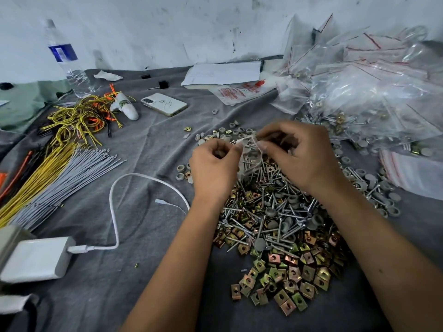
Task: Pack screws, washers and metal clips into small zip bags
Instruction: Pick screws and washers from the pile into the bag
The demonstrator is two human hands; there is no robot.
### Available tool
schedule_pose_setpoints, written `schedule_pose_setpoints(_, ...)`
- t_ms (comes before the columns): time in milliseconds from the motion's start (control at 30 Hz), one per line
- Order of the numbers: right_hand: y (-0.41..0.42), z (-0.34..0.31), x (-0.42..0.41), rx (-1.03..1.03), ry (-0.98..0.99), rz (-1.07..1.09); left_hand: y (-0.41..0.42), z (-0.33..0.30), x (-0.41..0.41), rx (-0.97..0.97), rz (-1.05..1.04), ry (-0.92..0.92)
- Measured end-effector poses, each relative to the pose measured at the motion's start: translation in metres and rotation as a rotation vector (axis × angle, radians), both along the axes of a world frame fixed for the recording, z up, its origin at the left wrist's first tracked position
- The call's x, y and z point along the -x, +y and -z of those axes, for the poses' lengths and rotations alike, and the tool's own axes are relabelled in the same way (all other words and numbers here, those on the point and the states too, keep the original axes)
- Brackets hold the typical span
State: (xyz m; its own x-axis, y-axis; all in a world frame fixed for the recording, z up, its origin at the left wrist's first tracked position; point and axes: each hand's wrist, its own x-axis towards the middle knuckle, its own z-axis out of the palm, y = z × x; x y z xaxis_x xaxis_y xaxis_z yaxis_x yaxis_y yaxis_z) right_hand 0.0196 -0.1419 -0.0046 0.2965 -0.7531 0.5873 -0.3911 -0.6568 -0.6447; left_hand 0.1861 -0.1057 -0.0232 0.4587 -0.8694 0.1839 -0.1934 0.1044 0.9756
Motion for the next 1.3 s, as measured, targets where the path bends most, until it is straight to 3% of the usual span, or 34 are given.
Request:
schedule_pose_setpoints(67, 0.0, -0.003, 0.005, -0.043, 0.006, -0.043, 0.0, 0.001, -0.002, 0.009, -0.033, 0.033)
schedule_pose_setpoints(233, 0.006, -0.016, 0.013, -0.319, 0.426, -0.444, -0.002, 0.001, -0.005, 0.02, -0.093, 0.082)
schedule_pose_setpoints(400, 0.02, -0.033, -0.001, -0.462, 0.607, -0.667, -0.002, 0.001, -0.005, 0.028, -0.096, 0.069)
schedule_pose_setpoints(600, 0.035, -0.027, -0.024, -0.495, 0.92, -0.705, -0.002, -0.003, -0.009, 0.015, -0.106, 0.1)
schedule_pose_setpoints(800, 0.023, -0.03, -0.014, -0.488, 0.735, -0.653, -0.001, -0.01, -0.031, 0.076, -0.106, 0.441)
schedule_pose_setpoints(900, 0.016, -0.027, -0.008, -0.429, 0.404, -0.508, 0.0, -0.011, -0.036, 0.074, -0.051, 0.425)
schedule_pose_setpoints(1033, 0.004, -0.019, -0.009, -0.218, 0.004, -0.193, 0.003, -0.01, -0.025, -0.048, 0.127, 0.222)
schedule_pose_setpoints(1233, 0.005, -0.011, -0.01, -0.018, 0.143, -0.055, 0.004, -0.011, -0.015, -0.064, 0.213, 0.186)
schedule_pose_setpoints(1300, 0.006, -0.012, -0.009, -0.016, 0.108, -0.048, 0.004, -0.011, -0.018, -0.071, 0.197, 0.219)
